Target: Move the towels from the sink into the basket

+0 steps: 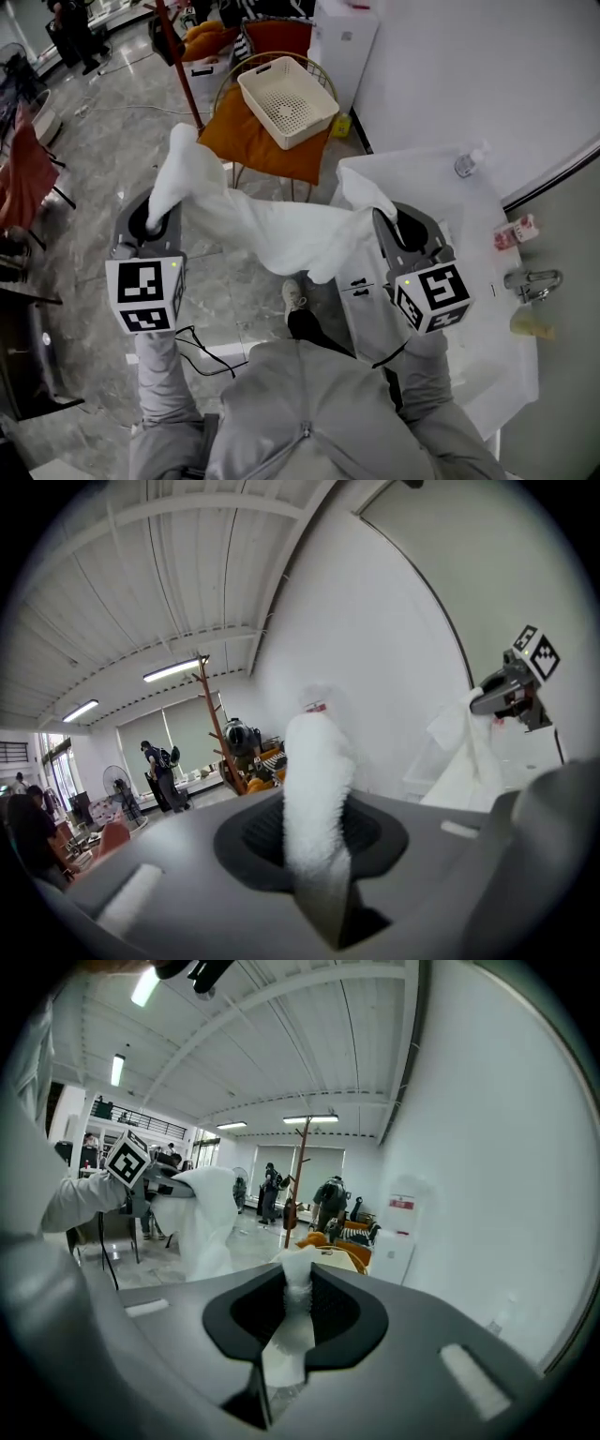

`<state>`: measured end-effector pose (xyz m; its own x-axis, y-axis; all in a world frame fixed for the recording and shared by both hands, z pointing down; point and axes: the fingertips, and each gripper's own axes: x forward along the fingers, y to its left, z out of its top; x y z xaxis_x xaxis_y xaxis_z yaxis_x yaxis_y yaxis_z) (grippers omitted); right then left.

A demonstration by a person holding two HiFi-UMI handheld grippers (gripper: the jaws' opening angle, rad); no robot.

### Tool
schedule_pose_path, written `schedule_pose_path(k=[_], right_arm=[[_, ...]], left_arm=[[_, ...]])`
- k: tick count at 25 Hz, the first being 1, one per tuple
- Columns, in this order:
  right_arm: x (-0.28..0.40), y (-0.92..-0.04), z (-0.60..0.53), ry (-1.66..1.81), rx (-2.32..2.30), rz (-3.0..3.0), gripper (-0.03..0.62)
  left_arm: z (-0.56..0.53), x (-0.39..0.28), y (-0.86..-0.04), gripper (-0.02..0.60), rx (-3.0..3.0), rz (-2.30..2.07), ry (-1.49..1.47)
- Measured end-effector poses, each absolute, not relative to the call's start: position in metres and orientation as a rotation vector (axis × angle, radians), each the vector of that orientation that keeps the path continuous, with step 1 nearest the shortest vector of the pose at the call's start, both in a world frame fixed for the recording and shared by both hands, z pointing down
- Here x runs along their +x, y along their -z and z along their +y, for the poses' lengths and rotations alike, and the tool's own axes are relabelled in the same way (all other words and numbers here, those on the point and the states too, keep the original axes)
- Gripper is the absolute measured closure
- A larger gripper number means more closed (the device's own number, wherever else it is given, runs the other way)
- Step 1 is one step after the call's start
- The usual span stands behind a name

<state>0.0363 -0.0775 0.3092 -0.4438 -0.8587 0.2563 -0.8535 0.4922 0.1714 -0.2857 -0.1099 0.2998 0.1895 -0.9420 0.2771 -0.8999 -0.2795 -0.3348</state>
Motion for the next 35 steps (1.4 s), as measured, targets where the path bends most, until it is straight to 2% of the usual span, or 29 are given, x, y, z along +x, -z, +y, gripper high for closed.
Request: schedule_pose_path(k=[9,18,35], right_arm=[[0.028,-0.319,-0.18,-0.029,1.37,-2.54,0.551],[0.039,-0.314,-0.262,-0.048,1.328,-2.604,0.551],[0.033,-0.322,-0.376,-0.077,1.402,-2.576,0.551]], left_arm=[[-0.204,-0.284,-0.294,0.436,-2.272,1.865,0.724],[-0.299,-0.247,-0.278,0.436,-2.256,1.838,0.713],[-0.464,-0.204,-0.302,0.436,-2.399,1.65,0.705]])
